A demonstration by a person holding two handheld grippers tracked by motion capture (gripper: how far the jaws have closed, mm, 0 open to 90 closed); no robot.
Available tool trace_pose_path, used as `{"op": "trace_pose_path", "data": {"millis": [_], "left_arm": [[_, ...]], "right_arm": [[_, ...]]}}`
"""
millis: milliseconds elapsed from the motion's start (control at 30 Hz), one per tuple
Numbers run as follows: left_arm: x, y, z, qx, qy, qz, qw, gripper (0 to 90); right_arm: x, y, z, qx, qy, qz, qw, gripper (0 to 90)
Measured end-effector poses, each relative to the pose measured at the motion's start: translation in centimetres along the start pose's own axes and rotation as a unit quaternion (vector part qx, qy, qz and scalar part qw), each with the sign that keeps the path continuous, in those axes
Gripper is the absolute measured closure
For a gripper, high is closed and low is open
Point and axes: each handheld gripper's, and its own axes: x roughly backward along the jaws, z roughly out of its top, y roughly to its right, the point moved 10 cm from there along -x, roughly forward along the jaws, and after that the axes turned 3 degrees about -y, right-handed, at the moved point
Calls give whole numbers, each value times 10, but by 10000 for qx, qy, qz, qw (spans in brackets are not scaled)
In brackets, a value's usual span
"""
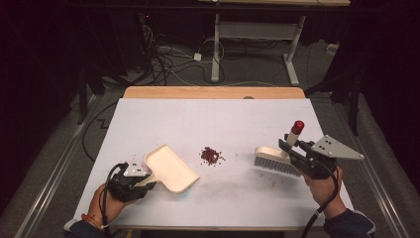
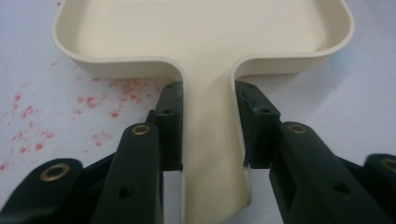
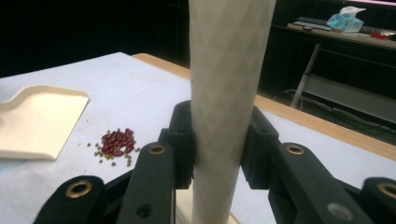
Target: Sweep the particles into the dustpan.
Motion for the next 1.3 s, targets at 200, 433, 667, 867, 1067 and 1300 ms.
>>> {"op": "trace_pose_path", "data": {"millis": [200,433,667,867,1067,1300], "left_arm": [[-4,6,1,-91,-55,-37,9999,636],[-9,7,1,-78,-74,-103,9999,635],[-9,9,0,-77,-72,-86,9999,635],[-12,10,0,-93,-98,-113,9998,635],[-13,11,1,-127,-107,-132,9998,635],[-16,14,4,-182,-119,-149,9997,634]], "right_arm": [[-28,1,10,116,-98,-72,9999,704],[-66,4,30,169,-94,-87,9998,704],[-105,-2,57,168,-70,-166,9997,704],[-134,-20,70,-70,43,-58,9999,703],[-157,-41,61,-12,-160,-29,9999,703],[-166,-51,45,119,-255,-103,9996,704]]}}
